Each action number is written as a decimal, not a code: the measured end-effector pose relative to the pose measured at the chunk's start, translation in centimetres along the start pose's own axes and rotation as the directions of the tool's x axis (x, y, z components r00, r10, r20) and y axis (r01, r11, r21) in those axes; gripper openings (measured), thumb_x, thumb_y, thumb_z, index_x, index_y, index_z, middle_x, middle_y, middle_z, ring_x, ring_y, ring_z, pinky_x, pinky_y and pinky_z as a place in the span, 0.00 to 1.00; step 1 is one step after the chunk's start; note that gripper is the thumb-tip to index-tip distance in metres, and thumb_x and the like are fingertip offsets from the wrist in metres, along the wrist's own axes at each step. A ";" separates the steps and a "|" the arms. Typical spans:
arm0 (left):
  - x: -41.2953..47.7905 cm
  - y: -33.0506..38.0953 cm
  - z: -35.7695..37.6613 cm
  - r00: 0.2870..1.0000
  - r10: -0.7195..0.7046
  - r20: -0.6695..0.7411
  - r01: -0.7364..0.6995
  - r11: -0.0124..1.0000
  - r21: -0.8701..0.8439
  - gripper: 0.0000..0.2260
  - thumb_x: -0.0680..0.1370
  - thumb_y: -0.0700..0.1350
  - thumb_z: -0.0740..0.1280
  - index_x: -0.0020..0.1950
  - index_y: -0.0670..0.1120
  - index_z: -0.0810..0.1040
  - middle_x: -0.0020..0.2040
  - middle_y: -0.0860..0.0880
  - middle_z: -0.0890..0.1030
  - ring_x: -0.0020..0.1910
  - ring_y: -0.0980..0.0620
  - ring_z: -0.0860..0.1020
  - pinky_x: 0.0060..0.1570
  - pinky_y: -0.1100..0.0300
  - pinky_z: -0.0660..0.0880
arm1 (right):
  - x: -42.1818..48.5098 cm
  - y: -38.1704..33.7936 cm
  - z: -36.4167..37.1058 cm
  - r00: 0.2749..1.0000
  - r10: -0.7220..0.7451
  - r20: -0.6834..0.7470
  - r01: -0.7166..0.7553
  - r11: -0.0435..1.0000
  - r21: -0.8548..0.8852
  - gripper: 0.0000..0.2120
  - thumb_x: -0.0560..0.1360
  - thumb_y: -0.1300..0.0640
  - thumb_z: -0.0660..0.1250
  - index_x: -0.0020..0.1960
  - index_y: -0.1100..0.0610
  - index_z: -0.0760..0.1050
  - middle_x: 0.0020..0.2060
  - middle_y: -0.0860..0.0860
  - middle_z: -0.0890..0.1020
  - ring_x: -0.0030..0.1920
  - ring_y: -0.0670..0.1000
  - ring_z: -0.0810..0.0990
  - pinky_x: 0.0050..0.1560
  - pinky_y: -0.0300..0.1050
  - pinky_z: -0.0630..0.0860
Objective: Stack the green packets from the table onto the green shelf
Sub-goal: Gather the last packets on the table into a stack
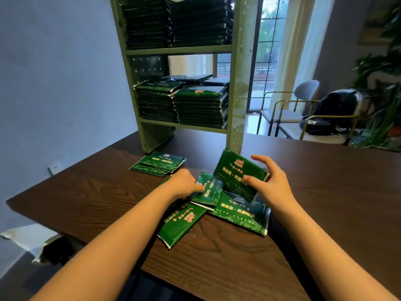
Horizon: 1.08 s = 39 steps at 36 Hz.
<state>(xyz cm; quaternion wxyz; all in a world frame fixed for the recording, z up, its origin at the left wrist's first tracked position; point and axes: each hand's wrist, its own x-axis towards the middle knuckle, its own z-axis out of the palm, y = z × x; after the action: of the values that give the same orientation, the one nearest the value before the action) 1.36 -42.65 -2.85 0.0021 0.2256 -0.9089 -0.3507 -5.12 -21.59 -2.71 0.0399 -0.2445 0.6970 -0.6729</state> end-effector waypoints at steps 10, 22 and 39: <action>-1.7 0.2 1.0 0.999 0.051 -0.002 -0.051 0.997 -0.049 0.18 0.76 0.42 0.70 0.57 0.46 0.62 0.47 0.47 0.75 0.45 0.51 0.72 0.37 0.63 0.67 | 0.5 -0.5 -0.3 0.988 0.125 -0.090 -0.068 0.878 0.475 0.17 0.74 0.68 0.67 0.61 0.58 0.71 0.41 0.54 0.82 0.35 0.49 0.82 0.34 0.42 0.81; -1.5 1.7 0.1 0.997 0.007 0.079 -0.012 0.998 0.067 0.05 0.74 0.43 0.73 0.44 0.41 0.80 0.35 0.43 0.72 0.35 0.48 0.68 0.36 0.60 0.64 | 0.3 0.2 -1.4 0.993 0.109 0.055 -0.116 0.983 0.146 0.10 0.74 0.66 0.68 0.53 0.57 0.78 0.43 0.57 0.80 0.36 0.51 0.80 0.34 0.40 0.79; -2.4 3.5 1.2 0.991 0.129 0.025 -0.118 0.956 -0.267 0.10 0.77 0.34 0.65 0.37 0.45 0.75 0.34 0.48 0.77 0.34 0.52 0.75 0.36 0.61 0.72 | -0.1 0.7 -0.5 0.959 -0.246 0.142 0.284 0.815 -0.506 0.13 0.73 0.58 0.71 0.56 0.58 0.78 0.46 0.48 0.74 0.46 0.46 0.71 0.39 0.31 0.62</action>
<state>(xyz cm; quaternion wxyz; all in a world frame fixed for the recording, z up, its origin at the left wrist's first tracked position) 1.87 -38.62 -1.08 0.0349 0.1585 -0.8661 -0.4728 -5.47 -21.08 -3.36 -0.0974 -0.3640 0.8103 -0.4488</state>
